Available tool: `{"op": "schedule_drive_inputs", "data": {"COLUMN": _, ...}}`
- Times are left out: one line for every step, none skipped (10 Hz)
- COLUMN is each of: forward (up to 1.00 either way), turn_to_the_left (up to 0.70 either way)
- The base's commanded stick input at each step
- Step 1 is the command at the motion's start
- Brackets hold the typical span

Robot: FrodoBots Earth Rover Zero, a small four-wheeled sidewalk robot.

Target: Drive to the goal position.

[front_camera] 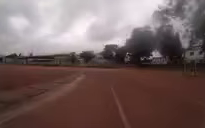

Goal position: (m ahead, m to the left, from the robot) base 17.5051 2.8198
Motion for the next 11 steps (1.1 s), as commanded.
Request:
{"op": "schedule_drive_inputs", "data": {"forward": 0.70, "turn_to_the_left": 0.00}}
{"op": "schedule_drive_inputs", "data": {"forward": 0.70, "turn_to_the_left": 0.00}}
{"op": "schedule_drive_inputs", "data": {"forward": 0.70, "turn_to_the_left": 0.00}}
{"op": "schedule_drive_inputs", "data": {"forward": 0.70, "turn_to_the_left": 0.00}}
{"op": "schedule_drive_inputs", "data": {"forward": 0.70, "turn_to_the_left": 0.00}}
{"op": "schedule_drive_inputs", "data": {"forward": 0.70, "turn_to_the_left": 0.00}}
{"op": "schedule_drive_inputs", "data": {"forward": 0.70, "turn_to_the_left": 0.00}}
{"op": "schedule_drive_inputs", "data": {"forward": 0.70, "turn_to_the_left": 0.00}}
{"op": "schedule_drive_inputs", "data": {"forward": 0.70, "turn_to_the_left": 0.00}}
{"op": "schedule_drive_inputs", "data": {"forward": 0.70, "turn_to_the_left": 0.00}}
{"op": "schedule_drive_inputs", "data": {"forward": 0.70, "turn_to_the_left": 0.00}}
